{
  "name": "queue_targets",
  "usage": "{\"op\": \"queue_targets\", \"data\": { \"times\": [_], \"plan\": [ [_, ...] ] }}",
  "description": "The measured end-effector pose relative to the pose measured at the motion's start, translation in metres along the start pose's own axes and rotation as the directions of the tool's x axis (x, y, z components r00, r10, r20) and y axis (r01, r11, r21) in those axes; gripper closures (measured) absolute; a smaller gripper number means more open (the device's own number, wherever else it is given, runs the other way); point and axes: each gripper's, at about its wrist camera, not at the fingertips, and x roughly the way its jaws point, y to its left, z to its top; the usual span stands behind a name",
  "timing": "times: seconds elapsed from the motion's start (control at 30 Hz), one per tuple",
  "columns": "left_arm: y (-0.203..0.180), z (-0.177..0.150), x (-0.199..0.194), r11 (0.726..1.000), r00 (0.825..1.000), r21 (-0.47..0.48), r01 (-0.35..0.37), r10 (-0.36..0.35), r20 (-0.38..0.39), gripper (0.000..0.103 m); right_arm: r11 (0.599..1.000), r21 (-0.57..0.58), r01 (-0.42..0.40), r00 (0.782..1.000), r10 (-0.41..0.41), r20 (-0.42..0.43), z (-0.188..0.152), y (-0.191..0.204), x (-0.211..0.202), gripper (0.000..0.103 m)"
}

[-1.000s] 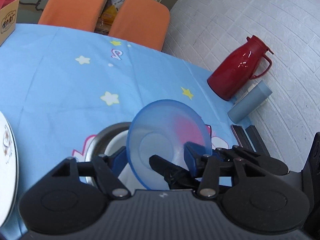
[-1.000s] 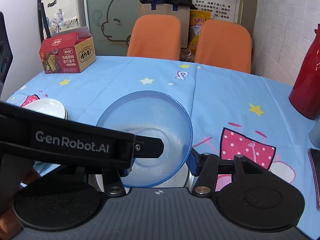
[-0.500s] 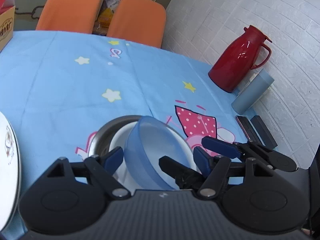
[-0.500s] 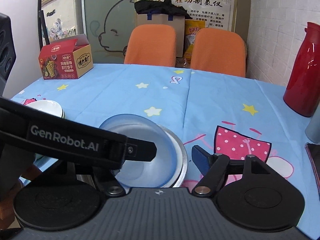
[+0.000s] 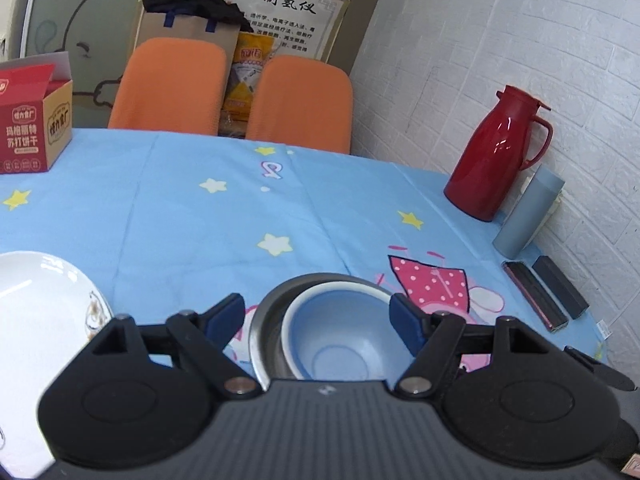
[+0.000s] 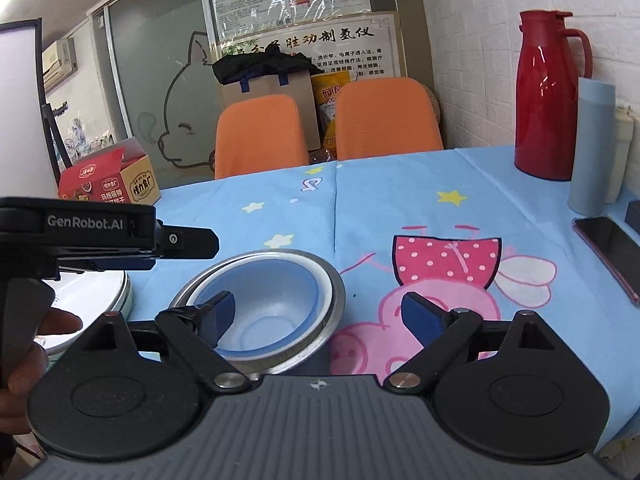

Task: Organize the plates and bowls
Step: 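Lower the blue bowl into the white bowl and open both tools, then close both tools on the rim of the nested bowls and lift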

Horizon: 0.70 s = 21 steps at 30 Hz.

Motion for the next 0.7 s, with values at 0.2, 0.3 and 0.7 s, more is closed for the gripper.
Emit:
{"op": "queue_targets", "data": {
  "times": [0.2,0.3,0.7],
  "plan": [
    [0.015,-0.004,0.025,0.999,0.996,-0.012,-0.045,0.044,-0.075,0.031,1.0,0.022,0.004,0.998,-0.003,-0.057,0.0,-0.005,0.025,0.0],
    [0.017,-0.003,0.034,0.999,0.994,0.001,-0.053,0.053,-0.094,0.031,1.0,0.02,0.0,0.997,0.002,-0.077,0.0,-0.003,0.037,0.0],
    [0.021,-0.011,0.068,0.997,0.982,0.019,-0.072,0.074,-0.174,0.031,0.997,-0.074,-0.002,0.99,-0.008,-0.137,-0.003,0.013,0.07,0.0]
  ]
}}
